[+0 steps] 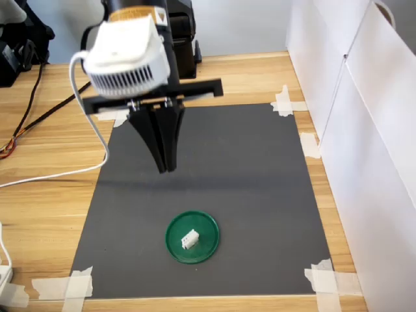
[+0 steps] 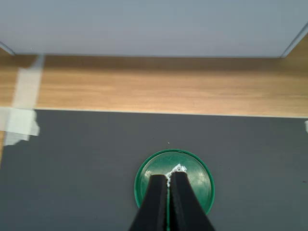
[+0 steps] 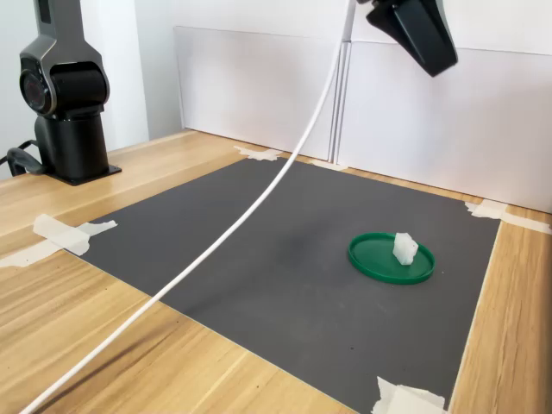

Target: Grasp a white terminal and put it in the green lid.

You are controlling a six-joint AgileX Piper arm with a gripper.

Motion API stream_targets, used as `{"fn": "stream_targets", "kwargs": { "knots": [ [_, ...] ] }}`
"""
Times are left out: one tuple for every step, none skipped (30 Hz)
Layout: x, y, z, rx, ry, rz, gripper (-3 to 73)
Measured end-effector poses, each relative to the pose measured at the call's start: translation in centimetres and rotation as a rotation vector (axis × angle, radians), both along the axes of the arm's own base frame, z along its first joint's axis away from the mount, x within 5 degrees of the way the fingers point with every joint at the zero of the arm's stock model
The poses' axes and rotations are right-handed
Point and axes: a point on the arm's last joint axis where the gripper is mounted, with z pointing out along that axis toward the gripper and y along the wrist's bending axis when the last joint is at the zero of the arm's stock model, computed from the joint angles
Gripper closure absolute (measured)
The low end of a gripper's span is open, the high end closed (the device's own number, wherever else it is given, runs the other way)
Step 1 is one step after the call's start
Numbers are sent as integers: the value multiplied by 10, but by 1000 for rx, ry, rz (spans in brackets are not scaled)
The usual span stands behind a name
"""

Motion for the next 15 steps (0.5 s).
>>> {"fn": "stream_targets", "kwargs": {
  "knots": [
    [-8, -1, 4, 2, -22, -1, 708],
    [-16, -2, 6, 6, -42, -4, 712],
    [-26, -3, 11, 13, -73, -9, 713],
    [-32, -4, 16, 19, -99, -12, 713],
    [-38, -5, 19, 25, -113, -16, 713],
    [-48, -6, 24, 40, -144, -25, 715],
    [-67, -8, 31, 58, -191, -35, 715],
    [-77, -9, 35, 78, -216, -45, 715],
    [-88, -10, 41, 92, -240, -51, 715],
    [-99, -11, 42, 103, -255, -57, 715],
    [-111, -13, 46, 111, -277, -58, 715],
    [-123, -14, 47, 116, -293, -60, 715],
    [-139, -16, 43, 119, -304, -60, 715],
    [-149, -17, 41, 120, -310, -60, 715],
    [-157, -18, 41, 121, -322, -60, 715]
  ]
}}
